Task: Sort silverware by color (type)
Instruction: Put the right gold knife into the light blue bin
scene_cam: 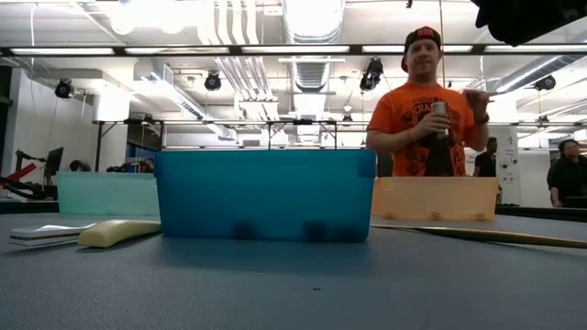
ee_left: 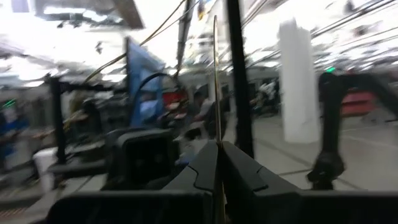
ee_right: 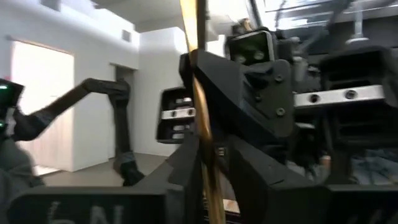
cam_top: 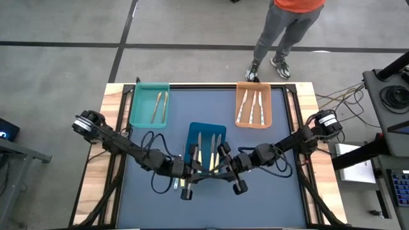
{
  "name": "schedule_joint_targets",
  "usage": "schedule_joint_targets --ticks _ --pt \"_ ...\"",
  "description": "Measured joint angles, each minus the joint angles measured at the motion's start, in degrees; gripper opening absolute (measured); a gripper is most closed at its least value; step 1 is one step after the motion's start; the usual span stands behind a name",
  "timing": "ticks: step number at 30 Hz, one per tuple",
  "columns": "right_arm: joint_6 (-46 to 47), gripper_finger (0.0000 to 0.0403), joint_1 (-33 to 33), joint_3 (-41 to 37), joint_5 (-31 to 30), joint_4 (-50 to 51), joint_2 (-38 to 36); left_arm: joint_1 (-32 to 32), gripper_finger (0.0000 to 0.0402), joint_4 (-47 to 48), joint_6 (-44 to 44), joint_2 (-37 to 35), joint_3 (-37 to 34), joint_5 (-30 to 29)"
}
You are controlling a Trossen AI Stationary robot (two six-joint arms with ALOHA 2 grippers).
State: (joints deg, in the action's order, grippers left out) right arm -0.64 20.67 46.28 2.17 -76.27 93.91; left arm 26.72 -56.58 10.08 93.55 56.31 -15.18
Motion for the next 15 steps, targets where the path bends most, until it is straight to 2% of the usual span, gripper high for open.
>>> schedule_joint_targets --ticks 6,10,15 --pt "-2.8 0.0126 -0.1 0.0 -6.9 0.3 0.0 0.0 0.0000 11.0 -0.1 -6.0 0.0 -8.6" --pt "-3.0 0.0140 -0.9 0.0 -15.6 3.1 -0.9 0.0 0.0000 19.5 -0.1 -10.2 0.0 -14.5" --pt "-1.6 0.0148 -1.2 0.0 -27.1 7.5 -2.7 0.0 0.0000 34.5 -0.7 -17.4 0.0 -28.1"
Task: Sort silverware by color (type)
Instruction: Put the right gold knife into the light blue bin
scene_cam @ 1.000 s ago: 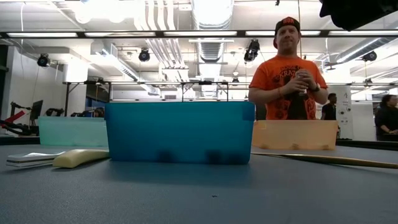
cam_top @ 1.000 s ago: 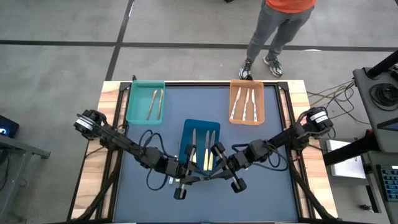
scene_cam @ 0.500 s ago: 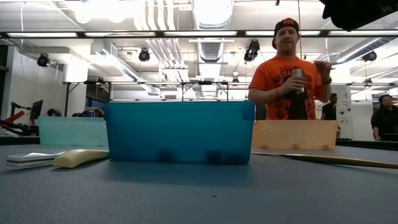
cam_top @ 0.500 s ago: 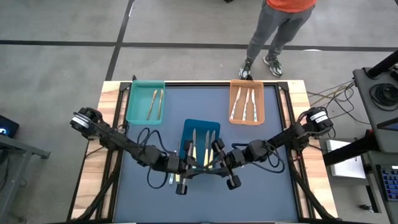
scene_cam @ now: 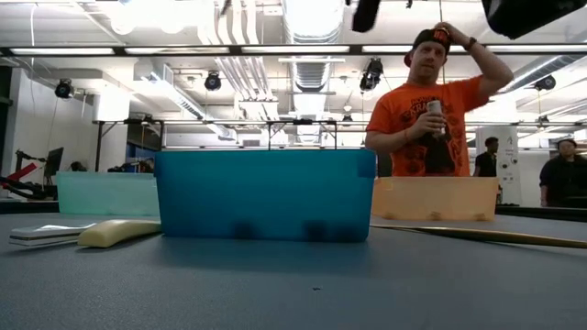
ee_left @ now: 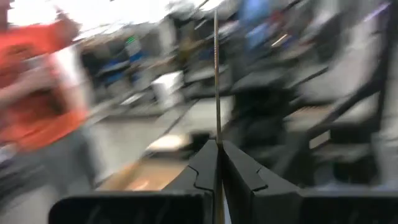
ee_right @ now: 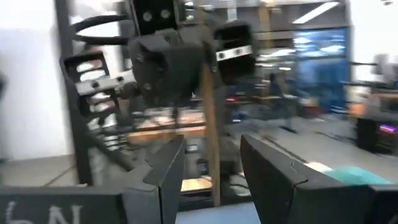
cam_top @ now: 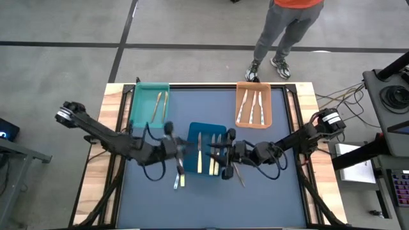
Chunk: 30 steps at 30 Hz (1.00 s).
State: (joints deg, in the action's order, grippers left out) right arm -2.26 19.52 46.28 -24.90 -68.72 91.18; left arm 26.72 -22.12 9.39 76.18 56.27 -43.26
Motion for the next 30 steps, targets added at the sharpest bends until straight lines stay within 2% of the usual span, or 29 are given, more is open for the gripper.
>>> schedule_joint_targets --ticks 2,4,7,10,13,17,21,24,30 --pt "-0.1 0.0146 0.1 0.0 -5.5 1.3 -0.8 -0.7 0.0000 9.6 -2.6 -3.9 0.0 -5.9" --pt "-0.4 0.0143 -0.2 0.0 -11.3 5.0 -2.4 -2.5 0.0000 20.6 -8.3 -8.3 0.2 -9.3" --pt "0.1 0.0137 -1.6 0.8 -17.3 16.2 -6.3 -7.4 0.0000 38.9 -20.5 -14.4 0.3 -9.8" --pt "2.5 0.0130 -3.4 3.0 -18.2 28.6 -9.2 -13.7 0.0000 57.5 -34.2 -19.1 0.3 -9.8" --pt "2.6 0.0125 -5.4 5.3 -18.1 36.9 -10.4 -21.1 0.0000 70.8 -45.4 -21.7 0.3 -9.8" --pt "1.4 0.0123 -9.5 8.7 -18.1 46.9 -10.4 -31.4 0.0000 77.6 -48.5 -22.0 0.3 -9.4" --pt "1.4 0.0125 -14.7 11.2 -15.0 56.9 -10.4 -42.3 0.0000 78.4 -44.7 -20.2 0.3 -5.6" --pt "1.3 0.0122 -18.5 11.4 -11.5 59.9 -10.4 -49.5 0.0000 78.5 -41.3 -17.8 0.3 -2.3" --pt "0.7 0.0121 -23.6 11.4 -8.1 64.5 -10.4 -56.9 0.0000 78.4 -38.5 -11.9 0.3 0.3"
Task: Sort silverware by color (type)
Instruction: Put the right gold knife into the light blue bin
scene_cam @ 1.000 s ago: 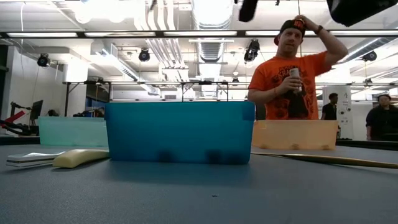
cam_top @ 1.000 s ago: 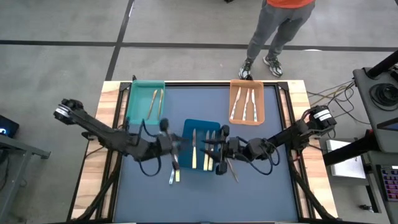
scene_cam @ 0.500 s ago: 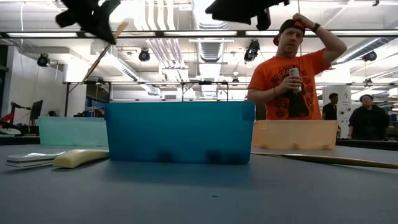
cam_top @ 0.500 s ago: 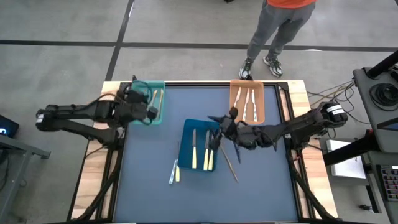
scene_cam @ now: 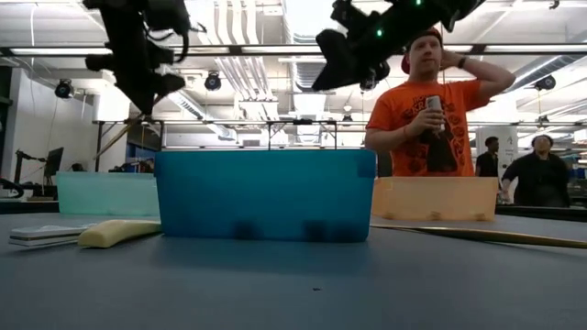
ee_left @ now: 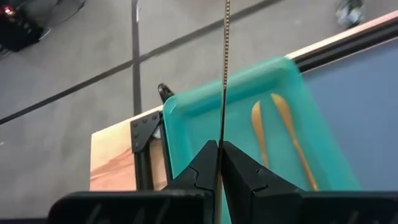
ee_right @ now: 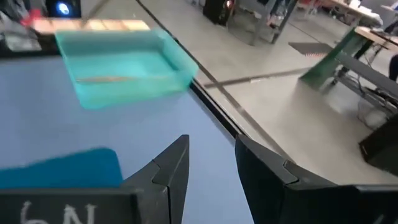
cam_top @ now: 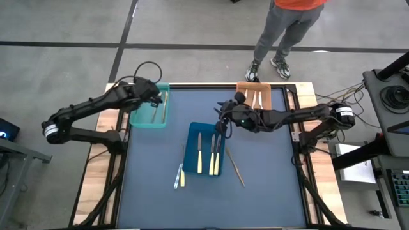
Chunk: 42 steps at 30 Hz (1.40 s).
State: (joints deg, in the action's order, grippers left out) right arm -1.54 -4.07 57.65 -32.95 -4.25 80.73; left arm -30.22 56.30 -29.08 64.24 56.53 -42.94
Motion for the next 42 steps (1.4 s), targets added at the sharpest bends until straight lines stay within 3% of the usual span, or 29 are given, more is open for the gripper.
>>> schedule_joint_targets --ticks 23,38,42 --pt "-6.2 0.0121 -3.7 -0.1 0.0 1.9 -1.5 -2.9 0.0000 -0.3 -8.1 20.8 0.0 0.5" --pt "-10.9 0.0121 -6.4 -0.1 0.7 -0.6 -2.5 -4.8 0.0000 -0.3 -8.0 23.8 0.0 1.5" --pt "-11.9 0.0121 -7.4 -0.1 3.4 -1.0 -2.5 -6.0 0.0000 -0.3 -8.0 23.8 0.0 1.5"
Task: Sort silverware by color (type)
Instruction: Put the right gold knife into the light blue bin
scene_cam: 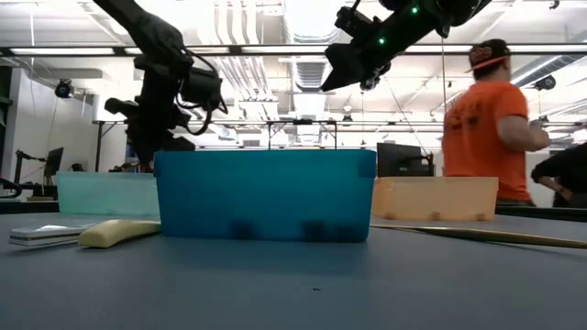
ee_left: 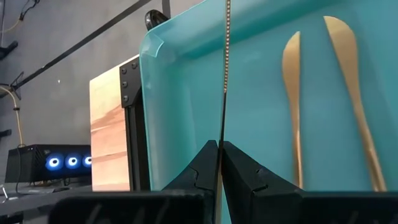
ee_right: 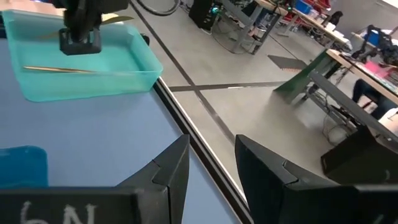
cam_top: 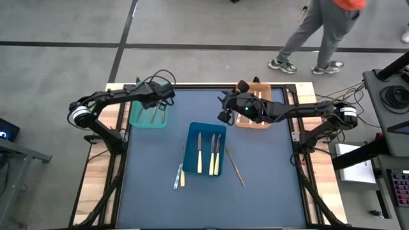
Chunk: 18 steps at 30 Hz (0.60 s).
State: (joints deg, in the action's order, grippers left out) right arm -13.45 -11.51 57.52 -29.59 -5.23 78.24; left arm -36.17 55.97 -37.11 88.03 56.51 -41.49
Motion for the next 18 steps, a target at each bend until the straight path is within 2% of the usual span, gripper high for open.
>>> schedule_joint_targets --ticks 18 --pt "-2.9 0.0121 -3.2 0.0 1.7 -1.1 0.0 -4.7 0.0000 -0.9 0.6 0.0 0.0 0.0"
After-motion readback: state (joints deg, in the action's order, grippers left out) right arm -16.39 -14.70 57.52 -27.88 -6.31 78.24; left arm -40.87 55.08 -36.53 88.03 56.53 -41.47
